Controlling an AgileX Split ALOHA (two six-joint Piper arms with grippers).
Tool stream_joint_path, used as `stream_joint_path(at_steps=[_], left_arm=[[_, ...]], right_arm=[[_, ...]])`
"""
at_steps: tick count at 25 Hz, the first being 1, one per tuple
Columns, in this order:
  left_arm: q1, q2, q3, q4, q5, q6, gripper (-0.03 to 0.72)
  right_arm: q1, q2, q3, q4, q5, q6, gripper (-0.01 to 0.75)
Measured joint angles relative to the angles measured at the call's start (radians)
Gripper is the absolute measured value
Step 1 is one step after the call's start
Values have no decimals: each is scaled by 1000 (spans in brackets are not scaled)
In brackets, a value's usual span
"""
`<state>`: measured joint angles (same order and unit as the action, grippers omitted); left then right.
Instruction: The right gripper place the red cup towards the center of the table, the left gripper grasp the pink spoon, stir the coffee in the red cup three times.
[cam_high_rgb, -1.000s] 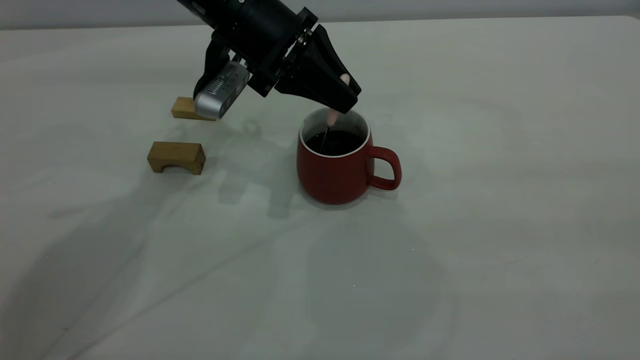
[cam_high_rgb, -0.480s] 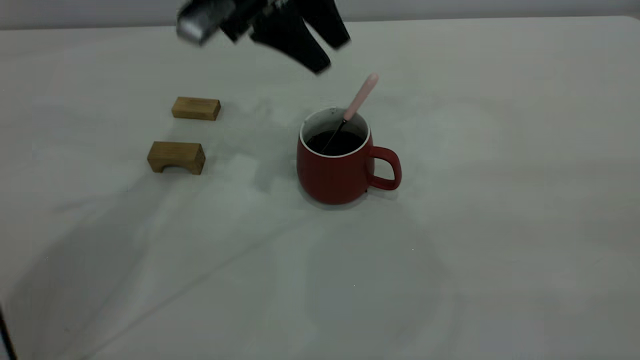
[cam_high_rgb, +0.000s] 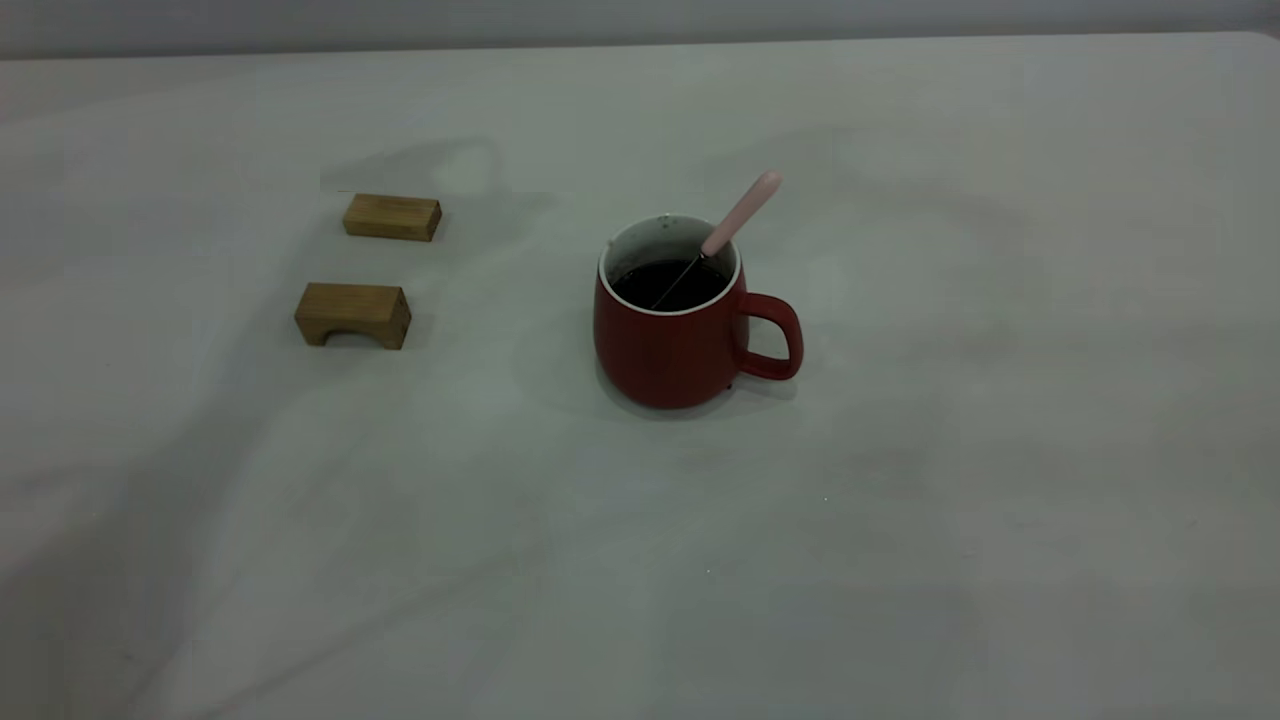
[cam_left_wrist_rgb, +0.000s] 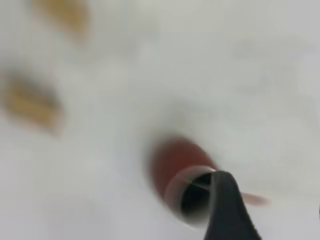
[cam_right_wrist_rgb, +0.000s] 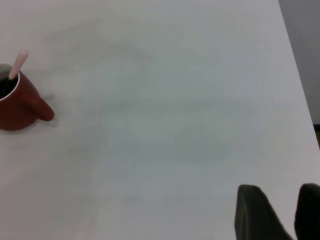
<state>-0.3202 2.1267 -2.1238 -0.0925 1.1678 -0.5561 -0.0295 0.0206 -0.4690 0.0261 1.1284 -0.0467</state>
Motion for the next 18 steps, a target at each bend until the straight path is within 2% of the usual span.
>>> stream_joint_path(at_steps=[3, 5, 8, 18], left_arm=[[0, -85, 0, 62, 0, 359, 504], [0, -142, 12, 68, 0, 470, 504], [0, -252, 116, 72, 0, 521, 504], [0, -758, 794, 107, 0, 525, 504]], right_arm=[[0, 0, 0, 0, 0, 0, 237], [0, 0, 0, 0, 0, 0, 237], [0, 0, 0, 0, 0, 0, 237], [0, 0, 0, 0, 0, 0, 237]])
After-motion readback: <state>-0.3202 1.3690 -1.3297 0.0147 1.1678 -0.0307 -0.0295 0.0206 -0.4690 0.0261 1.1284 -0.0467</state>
